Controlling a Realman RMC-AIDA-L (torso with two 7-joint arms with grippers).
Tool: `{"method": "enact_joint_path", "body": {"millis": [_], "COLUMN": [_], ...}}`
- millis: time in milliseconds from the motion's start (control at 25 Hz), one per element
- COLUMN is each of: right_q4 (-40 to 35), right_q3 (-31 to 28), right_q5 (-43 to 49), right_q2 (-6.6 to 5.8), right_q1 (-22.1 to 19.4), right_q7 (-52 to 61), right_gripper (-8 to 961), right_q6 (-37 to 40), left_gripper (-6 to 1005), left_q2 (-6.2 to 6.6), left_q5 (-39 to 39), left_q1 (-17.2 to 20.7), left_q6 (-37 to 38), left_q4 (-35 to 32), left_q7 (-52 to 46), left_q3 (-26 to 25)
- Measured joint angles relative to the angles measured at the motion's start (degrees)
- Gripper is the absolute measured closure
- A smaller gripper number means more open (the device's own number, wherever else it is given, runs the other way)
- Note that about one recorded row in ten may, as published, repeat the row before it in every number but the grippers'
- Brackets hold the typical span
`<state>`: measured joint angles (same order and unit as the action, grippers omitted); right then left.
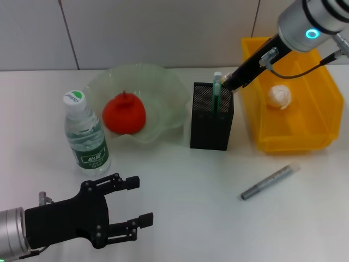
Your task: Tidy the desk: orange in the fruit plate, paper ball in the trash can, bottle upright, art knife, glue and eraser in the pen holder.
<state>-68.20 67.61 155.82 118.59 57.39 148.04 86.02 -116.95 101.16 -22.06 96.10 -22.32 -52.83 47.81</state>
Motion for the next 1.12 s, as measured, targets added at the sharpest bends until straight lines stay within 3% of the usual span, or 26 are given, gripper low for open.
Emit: {"method": "enact_joint_path", "body": {"millis": [80, 400, 480, 600, 680, 880, 1120], "right_q4": [4.42, 7.17, 3.88, 0.17, -7.01, -13.23, -14.16], "right_q3": [-0.07, 0.19, -0.13, -0.36, -0.89, -3.14, -4.88], "right_q5": [0.83, 0.7, -0.37, -3.33, -12.13, -20.27, -16.82], "right_q2": [0.16, 0.57, 0.71, 0.73, 0.27, -0.15, -1.04], "right_q1": [1.36, 2.61, 1.36, -0.83, -5.25, -9.7, -11.03], "right_q7": [-0.68, -2.04, -1.83, -1.93, -5.37, -13.06, -23.64], "right_gripper": [622, 583, 385, 252, 164, 158, 151], "right_q6": [-2.83, -5.54, -5.22, -4.18, 0.67, 9.62, 21.2], "left_gripper": [200, 200, 200, 200, 200, 200, 200], "left_q2": [0.07, 0.23, 0.32, 0.32, 0.37, 0.35, -0.02], "left_q5": [0.0, 0.0, 0.0, 0.0, 0.0, -0.01, 0.08], "left_q1": [0.0, 0.06, 0.19, 0.21, 0.31, 0.4, 0.35], "left_q6": [0.18, 0.42, 0.5, 0.52, 0.68, 1.14, 1.27], "left_q4": [-0.01, -0.46, -0.67, -0.68, -0.69, -0.71, -0.71], "left_q7": [0.01, 0.01, 0.01, 0.01, 0.01, 0.02, -0.59], "left_q3": [0.01, 0.0, 0.0, 0.0, -0.01, 0.0, -0.16]}}
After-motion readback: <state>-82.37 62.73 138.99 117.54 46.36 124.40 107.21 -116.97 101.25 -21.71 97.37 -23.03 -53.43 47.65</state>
